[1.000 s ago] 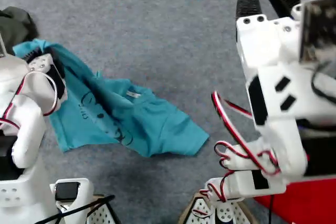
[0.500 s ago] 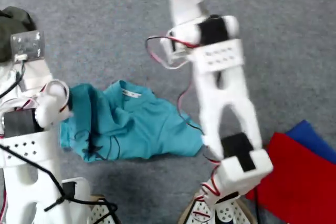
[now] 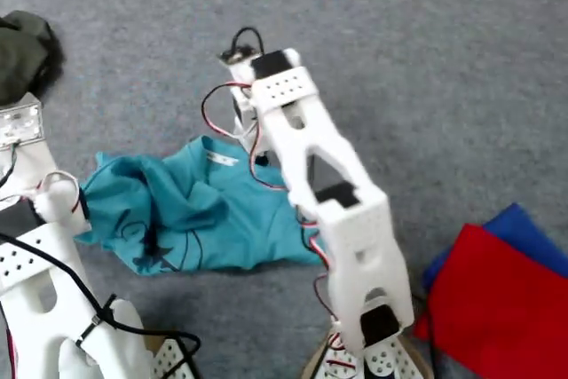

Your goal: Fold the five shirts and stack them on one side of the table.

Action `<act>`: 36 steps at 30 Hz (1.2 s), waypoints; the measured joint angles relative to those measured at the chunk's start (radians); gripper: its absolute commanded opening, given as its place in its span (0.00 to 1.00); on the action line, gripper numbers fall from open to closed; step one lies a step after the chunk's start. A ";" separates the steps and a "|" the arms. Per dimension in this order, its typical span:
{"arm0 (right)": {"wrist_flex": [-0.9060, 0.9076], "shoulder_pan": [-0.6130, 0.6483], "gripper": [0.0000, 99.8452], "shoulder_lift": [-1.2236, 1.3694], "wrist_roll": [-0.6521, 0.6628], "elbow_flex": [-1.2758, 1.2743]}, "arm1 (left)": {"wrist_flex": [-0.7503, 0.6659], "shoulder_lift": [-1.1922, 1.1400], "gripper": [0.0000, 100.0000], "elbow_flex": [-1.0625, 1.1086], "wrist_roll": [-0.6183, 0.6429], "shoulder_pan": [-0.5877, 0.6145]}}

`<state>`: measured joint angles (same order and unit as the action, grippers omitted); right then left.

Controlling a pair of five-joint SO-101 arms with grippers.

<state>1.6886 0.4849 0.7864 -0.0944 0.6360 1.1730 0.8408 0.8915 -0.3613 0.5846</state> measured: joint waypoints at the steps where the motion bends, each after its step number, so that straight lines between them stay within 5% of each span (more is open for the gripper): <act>1: 0.012 0.002 0.14 0.040 -0.006 0.043 | -0.002 0.002 0.02 0.008 0.000 0.008; 8: 0.078 0.002 0.00 0.273 -0.015 0.318 | -0.002 0.000 0.02 0.020 0.000 0.023; 13: 0.083 0.002 0.00 0.295 -0.015 0.341 | -0.002 0.000 0.02 0.020 0.000 0.023; 36: 0.018 -0.124 0.01 -0.153 0.143 -0.405 | -0.005 0.000 0.02 0.020 0.000 0.025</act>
<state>1.7070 0.3606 0.6329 0.0483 0.2309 1.1684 0.8408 0.9114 -0.3613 0.6091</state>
